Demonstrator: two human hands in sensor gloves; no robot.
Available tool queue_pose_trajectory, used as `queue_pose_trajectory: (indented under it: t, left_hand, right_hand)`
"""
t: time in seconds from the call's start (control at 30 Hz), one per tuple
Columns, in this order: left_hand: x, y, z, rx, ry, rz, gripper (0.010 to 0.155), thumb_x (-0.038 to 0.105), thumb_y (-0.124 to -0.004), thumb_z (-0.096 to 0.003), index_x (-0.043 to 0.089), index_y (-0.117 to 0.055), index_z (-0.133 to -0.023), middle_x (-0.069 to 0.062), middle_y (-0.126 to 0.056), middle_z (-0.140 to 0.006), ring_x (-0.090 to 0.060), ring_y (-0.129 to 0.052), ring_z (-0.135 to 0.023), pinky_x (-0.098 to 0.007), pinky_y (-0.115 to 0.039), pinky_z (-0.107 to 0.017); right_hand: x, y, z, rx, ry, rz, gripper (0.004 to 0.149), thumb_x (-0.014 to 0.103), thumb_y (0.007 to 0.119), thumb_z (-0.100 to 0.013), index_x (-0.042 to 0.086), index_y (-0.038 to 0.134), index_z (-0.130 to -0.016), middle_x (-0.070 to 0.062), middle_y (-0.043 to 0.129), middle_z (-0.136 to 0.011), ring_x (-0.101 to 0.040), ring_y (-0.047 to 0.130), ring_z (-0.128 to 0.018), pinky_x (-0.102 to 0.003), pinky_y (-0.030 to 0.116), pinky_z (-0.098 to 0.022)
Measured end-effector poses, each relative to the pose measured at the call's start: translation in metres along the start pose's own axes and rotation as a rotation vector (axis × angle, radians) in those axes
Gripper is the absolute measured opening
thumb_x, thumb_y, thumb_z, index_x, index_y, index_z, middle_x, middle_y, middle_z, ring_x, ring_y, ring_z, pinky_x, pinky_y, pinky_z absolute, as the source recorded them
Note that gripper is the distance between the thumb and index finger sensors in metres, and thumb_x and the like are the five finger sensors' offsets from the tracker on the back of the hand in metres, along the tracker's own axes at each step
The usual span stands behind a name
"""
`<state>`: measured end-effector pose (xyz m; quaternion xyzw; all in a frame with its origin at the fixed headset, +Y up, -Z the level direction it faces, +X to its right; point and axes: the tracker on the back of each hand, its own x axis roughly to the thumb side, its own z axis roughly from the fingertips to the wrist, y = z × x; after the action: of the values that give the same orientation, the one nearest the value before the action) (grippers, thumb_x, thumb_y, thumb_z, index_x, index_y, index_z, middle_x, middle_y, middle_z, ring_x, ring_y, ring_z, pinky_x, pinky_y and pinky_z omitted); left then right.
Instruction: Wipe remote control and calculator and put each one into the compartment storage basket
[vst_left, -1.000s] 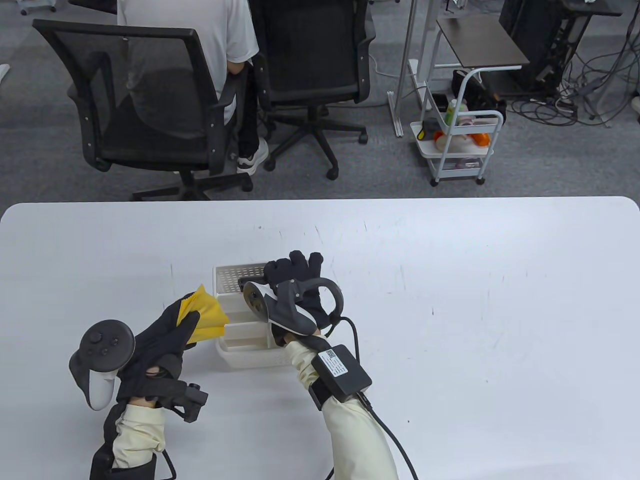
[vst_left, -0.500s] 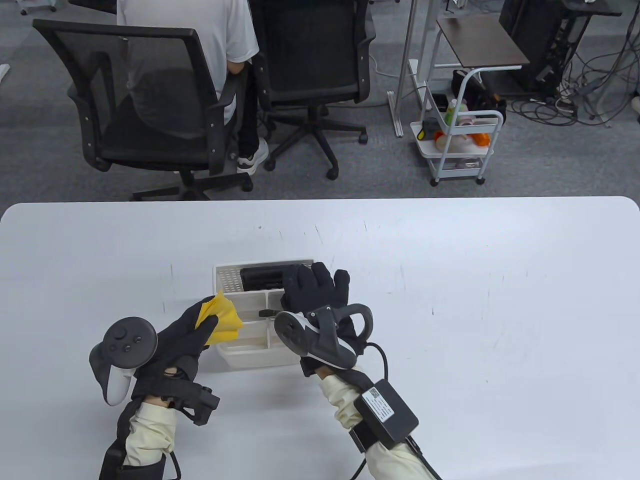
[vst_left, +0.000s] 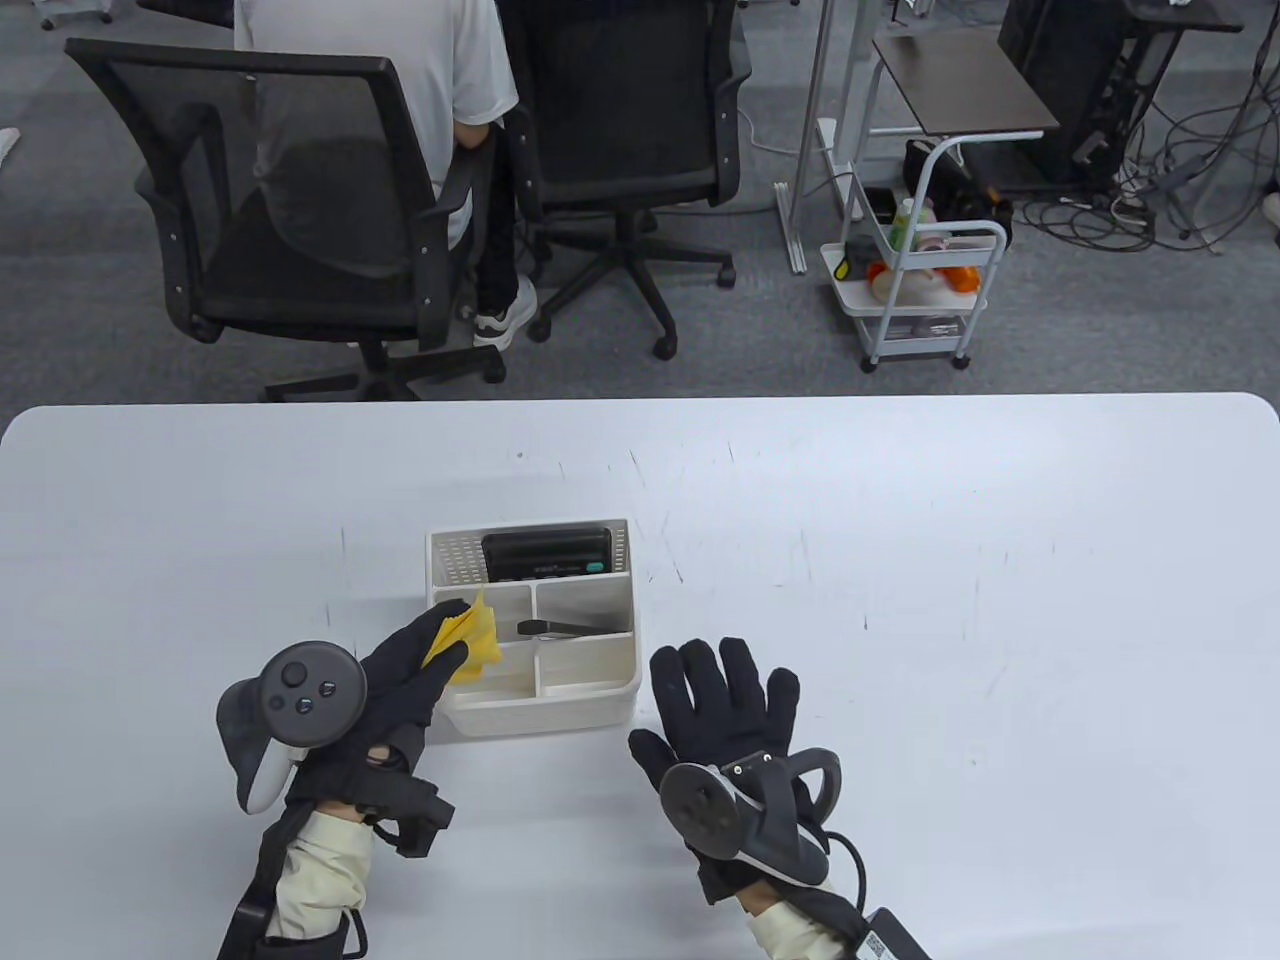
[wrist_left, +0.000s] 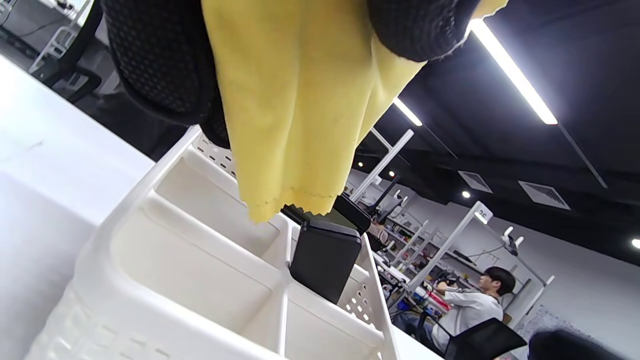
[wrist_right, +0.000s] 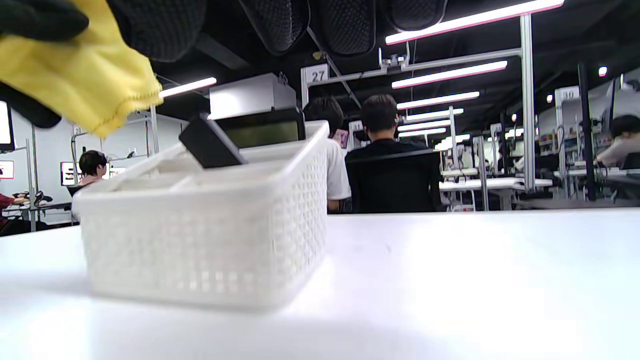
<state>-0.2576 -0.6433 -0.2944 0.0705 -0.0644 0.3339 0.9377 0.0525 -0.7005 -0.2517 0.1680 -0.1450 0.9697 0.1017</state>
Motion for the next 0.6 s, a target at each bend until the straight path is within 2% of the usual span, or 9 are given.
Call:
queue_pose_trajectory:
  t: [0.1,0.2,0.33,0.47,0.6]
  left_hand:
    - [0.003,-0.001,0.000,0.005,-0.030,-0.034,0.045,0.041,-0.071,-0.0557,0.034,-0.075,-0.100,-0.004,-0.090,-0.094,-0.034,-0.096,-0.083,-0.050,-0.084,-0.056]
    - [0.005,-0.008,-0.002,0.000,-0.062,-0.077,0.043,0.041,-0.070,-0.0555,0.037,-0.075,-0.098,-0.003,-0.079,-0.097,-0.035,-0.085,-0.091,-0.054,-0.077,-0.062]
    - [0.007,-0.024,-0.006,0.003,-0.112,-0.151,0.042,0.036,-0.071,-0.0547,0.041,-0.075,-0.096,0.000,-0.066,-0.096,-0.035,-0.063,-0.103,-0.064,-0.058,-0.072]
    - [0.006,-0.038,-0.009,0.067,-0.154,-0.257,0.042,0.030,-0.078,-0.0512,0.044,-0.078,-0.091,0.007,-0.076,-0.090,-0.032,-0.065,-0.103,-0.065,-0.058,-0.072]
    - [-0.001,-0.047,-0.007,0.170,-0.163,-0.455,0.052,0.034,-0.091,-0.0430,0.044,-0.072,-0.091,0.013,-0.091,-0.080,-0.026,-0.080,-0.100,-0.062,-0.066,-0.070]
  right_hand:
    - [-0.006,0.012,0.009,0.036,0.005,-0.009,0.073,0.048,0.067,-0.058,0.009,0.048,-0.116,-0.026,0.046,-0.118,-0.058,0.034,-0.104,-0.082,0.029,-0.061]
    - [-0.008,0.018,0.014,0.036,-0.013,0.020,0.072,0.048,0.067,-0.058,0.009,0.050,-0.116,-0.026,0.047,-0.118,-0.057,0.034,-0.104,-0.081,0.028,-0.061]
    - [-0.006,0.019,0.016,0.052,-0.032,0.046,0.071,0.047,0.067,-0.058,0.008,0.051,-0.115,-0.026,0.048,-0.118,-0.057,0.035,-0.104,-0.081,0.029,-0.061]
    - [-0.004,0.018,0.018,0.061,-0.040,0.031,0.071,0.047,0.067,-0.058,0.008,0.051,-0.115,-0.026,0.048,-0.117,-0.057,0.035,-0.104,-0.081,0.029,-0.061]
    - [-0.005,0.018,0.019,0.070,-0.033,0.024,0.071,0.047,0.067,-0.057,0.008,0.052,-0.115,-0.026,0.049,-0.117,-0.057,0.035,-0.104,-0.081,0.029,-0.061]
